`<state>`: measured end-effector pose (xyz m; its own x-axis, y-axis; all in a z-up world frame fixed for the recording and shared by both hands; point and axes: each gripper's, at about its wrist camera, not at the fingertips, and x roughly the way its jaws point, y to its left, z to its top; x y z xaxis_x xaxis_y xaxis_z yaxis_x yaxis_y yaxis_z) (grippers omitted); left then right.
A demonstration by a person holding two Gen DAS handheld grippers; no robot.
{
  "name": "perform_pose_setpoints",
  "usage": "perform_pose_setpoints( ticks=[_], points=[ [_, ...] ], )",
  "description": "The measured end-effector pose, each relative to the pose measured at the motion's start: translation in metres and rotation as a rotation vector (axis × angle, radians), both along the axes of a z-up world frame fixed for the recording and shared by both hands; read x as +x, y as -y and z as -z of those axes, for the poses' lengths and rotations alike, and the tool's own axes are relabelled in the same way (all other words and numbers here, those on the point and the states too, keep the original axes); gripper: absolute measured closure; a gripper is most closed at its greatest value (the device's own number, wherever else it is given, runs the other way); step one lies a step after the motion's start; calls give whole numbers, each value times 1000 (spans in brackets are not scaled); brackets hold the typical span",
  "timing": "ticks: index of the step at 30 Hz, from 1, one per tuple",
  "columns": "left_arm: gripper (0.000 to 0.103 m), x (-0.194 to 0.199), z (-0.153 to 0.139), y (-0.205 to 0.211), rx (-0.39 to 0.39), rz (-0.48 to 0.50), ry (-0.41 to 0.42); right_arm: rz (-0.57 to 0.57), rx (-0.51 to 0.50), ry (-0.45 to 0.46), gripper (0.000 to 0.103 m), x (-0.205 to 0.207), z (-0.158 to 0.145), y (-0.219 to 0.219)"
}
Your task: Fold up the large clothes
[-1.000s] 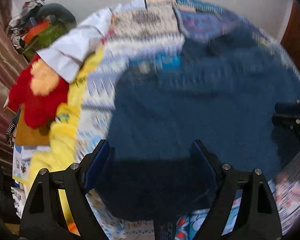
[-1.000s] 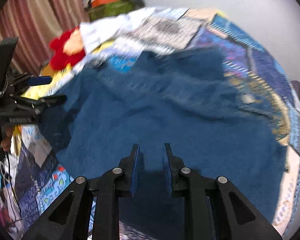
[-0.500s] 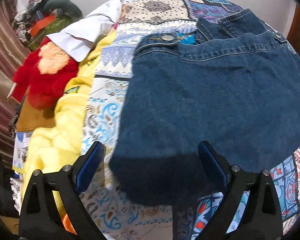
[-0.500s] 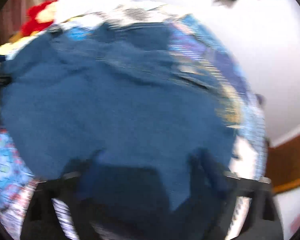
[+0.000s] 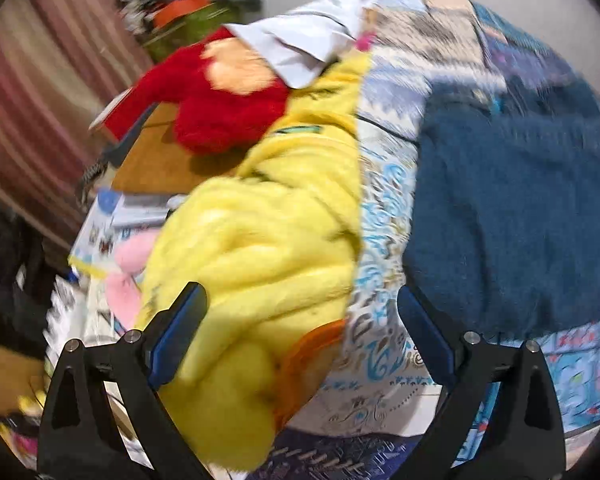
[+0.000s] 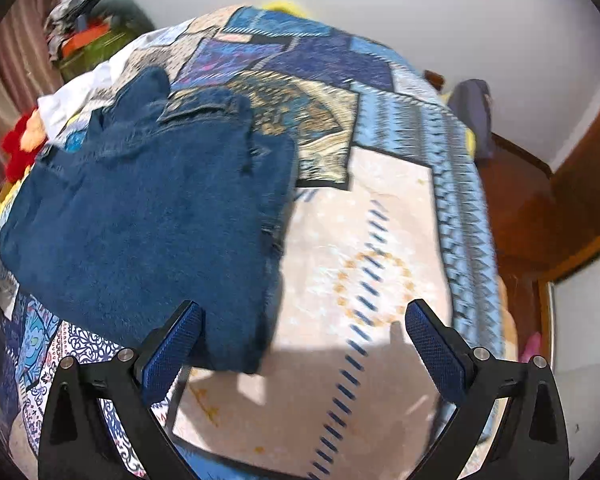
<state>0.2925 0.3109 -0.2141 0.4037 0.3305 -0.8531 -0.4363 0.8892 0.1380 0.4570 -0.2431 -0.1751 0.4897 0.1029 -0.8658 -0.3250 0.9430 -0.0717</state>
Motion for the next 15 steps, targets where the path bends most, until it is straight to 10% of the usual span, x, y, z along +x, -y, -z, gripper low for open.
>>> perform_pose_setpoints(
  ticks=[6, 15],
  points=[
    [5, -19, -31, 5, -149, -56, 123, -49, 54, 98, 2, -15, -38, -20],
    [5, -3, -8, 53, -594, -1, 235, -226, 191, 114, 1, -30, -48, -113]
  ],
)
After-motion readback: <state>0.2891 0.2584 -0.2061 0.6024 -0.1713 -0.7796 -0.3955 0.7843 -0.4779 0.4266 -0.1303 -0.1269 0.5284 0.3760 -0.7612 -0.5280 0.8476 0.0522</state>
